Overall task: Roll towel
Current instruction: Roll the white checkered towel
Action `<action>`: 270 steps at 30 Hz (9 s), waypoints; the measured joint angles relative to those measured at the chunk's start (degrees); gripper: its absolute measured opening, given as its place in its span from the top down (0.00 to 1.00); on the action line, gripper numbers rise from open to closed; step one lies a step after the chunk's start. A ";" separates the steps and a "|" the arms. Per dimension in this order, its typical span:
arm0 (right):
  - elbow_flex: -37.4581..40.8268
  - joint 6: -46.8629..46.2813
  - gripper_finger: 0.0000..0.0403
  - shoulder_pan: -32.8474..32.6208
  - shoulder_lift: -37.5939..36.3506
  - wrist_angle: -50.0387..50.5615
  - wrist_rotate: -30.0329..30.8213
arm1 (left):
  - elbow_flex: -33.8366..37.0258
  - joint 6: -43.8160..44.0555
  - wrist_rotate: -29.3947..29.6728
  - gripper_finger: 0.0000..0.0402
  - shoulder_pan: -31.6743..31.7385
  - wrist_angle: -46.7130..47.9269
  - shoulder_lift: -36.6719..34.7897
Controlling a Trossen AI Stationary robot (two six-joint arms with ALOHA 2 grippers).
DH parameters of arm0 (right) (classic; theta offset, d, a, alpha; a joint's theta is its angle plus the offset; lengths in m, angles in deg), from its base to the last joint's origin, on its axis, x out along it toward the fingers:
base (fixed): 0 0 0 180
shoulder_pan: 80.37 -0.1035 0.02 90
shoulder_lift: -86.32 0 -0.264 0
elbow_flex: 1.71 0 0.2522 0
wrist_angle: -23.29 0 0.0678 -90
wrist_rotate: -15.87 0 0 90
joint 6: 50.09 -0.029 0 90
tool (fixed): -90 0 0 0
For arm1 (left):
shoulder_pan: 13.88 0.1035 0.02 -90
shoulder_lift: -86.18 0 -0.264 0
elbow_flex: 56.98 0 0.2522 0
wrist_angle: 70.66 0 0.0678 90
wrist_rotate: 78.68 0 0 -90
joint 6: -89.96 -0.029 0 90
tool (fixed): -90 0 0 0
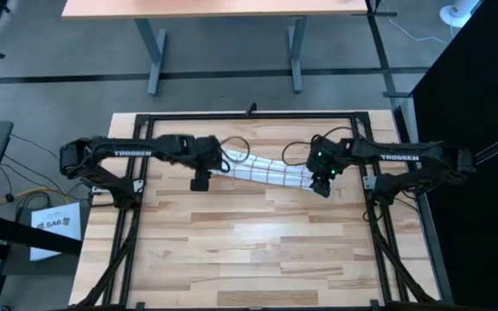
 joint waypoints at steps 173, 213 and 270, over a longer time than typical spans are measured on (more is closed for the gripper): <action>-4.01 9.76 0.68 19.60 17.27 -10.85 -18.31 | -21.72 -10.05 -39.41 0.56 24.21 8.22 19.88; -4.01 8.69 0.68 19.57 17.29 -11.04 -18.33 | -24.61 -19.62 -25.65 0.56 29.48 -0.14 29.93; -2.96 8.22 0.68 17.95 21.12 -12.56 -11.18 | -28.71 -23.54 -24.86 1.00 28.53 -13.04 34.61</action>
